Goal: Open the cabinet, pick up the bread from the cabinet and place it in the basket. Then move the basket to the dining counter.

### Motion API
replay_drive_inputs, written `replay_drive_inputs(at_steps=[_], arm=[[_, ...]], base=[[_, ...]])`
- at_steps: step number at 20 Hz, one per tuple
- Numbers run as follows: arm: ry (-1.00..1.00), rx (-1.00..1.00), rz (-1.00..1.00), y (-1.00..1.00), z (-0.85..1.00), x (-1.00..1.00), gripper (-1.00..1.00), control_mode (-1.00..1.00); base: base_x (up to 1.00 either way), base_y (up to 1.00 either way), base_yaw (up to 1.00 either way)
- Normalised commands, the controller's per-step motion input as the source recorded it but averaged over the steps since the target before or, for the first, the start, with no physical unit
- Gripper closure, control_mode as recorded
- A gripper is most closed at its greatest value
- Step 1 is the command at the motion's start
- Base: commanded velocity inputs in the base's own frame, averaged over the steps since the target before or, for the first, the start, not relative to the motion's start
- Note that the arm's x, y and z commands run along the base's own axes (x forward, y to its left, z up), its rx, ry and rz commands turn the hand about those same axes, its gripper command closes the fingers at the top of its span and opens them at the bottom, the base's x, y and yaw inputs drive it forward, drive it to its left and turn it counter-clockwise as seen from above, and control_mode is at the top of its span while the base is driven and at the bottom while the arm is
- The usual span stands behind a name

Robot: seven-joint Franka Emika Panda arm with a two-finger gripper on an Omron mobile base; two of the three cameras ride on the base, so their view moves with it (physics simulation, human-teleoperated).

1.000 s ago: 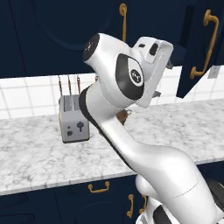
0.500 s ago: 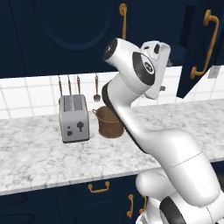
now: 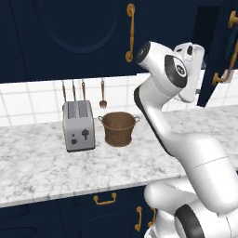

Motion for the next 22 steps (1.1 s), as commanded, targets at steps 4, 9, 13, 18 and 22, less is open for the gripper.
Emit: replay_drive_inputs(at_steps=[4,9,13,18,22], arm=[[0.02,-0.06,-0.26,-1.00,0.00,-0.61,-1.00,-1.00],[-0.01,0.02,-0.07,-1.00,-0.06,-0.12,-1.00,-1.00],[0.00,0.10,0.04,-1.00,-0.08,0.08,-1.00,-1.00],[-0.03,0.03,0.10,-0.77,0.00,-0.13,-1.00,-1.00],[0.00,0.00,0.00,0.57,-0.02,-0.06,-1.00,-1.00]], base=[[0.00,0.00,0.00],[0.00,0.00,0.00],[0.00,0.00,0.00],[0.00,0.00,0.00],[0.00,0.00,0.00]])
